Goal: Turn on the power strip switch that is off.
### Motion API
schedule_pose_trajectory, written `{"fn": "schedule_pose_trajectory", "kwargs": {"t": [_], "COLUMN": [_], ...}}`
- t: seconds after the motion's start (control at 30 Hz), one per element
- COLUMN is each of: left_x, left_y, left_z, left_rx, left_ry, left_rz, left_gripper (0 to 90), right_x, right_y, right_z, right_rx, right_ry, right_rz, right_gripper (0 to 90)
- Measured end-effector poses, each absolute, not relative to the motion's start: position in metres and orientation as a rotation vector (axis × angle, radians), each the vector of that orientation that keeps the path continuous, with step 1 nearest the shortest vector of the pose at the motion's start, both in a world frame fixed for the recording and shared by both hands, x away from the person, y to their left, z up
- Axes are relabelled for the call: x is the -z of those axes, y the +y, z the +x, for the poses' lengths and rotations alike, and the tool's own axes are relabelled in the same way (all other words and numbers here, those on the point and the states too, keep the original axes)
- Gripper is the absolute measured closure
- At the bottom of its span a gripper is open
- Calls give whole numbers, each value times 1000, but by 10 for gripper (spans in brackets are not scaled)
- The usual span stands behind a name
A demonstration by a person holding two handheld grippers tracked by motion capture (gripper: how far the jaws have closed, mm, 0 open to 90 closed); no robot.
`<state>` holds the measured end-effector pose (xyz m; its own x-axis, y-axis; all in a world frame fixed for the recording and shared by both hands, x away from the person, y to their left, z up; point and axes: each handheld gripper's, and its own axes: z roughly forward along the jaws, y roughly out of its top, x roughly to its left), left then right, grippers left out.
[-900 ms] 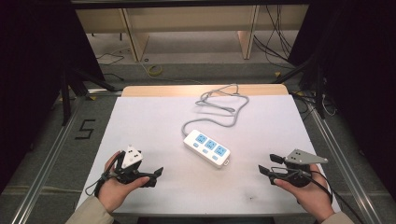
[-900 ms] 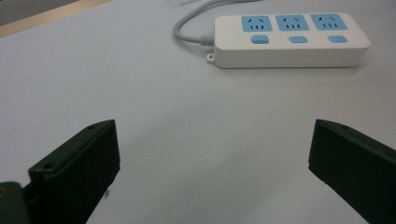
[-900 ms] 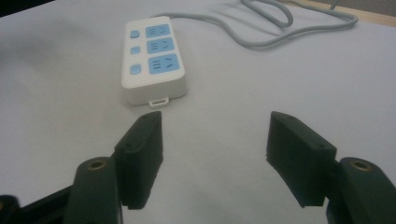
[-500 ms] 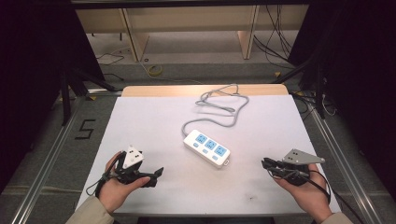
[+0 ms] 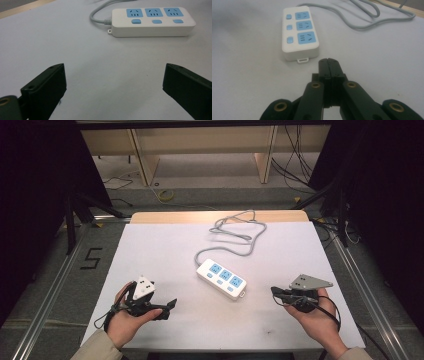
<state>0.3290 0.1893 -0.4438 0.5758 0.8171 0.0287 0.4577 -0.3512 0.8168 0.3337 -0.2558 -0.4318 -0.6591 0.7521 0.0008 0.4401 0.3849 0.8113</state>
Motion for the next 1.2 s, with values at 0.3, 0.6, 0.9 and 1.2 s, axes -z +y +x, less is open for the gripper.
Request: {"fn": "schedule_pose_trajectory", "kwargs": {"t": [0.3, 0.6, 0.9, 1.2], "left_x": [444, 444, 444, 443], "left_y": [190, 189, 187, 187], "left_z": [329, 330, 330, 329], "left_rx": [-565, -559, -546, -556], "left_ry": [1025, 1033, 1024, 1018], "left_rz": [2004, 1989, 1999, 1982], "left_gripper": [46, 50, 51, 65], "right_x": [429, 428, 424, 421], "right_y": [-241, -228, -220, -203], "right_z": [342, 349, 355, 363], "right_rx": [-1176, -1173, -1175, -1173], "right_ry": [2304, 2330, 2342, 2378], "right_rz": [1033, 1029, 1018, 995], "right_gripper": [900, 900, 900, 900]}}
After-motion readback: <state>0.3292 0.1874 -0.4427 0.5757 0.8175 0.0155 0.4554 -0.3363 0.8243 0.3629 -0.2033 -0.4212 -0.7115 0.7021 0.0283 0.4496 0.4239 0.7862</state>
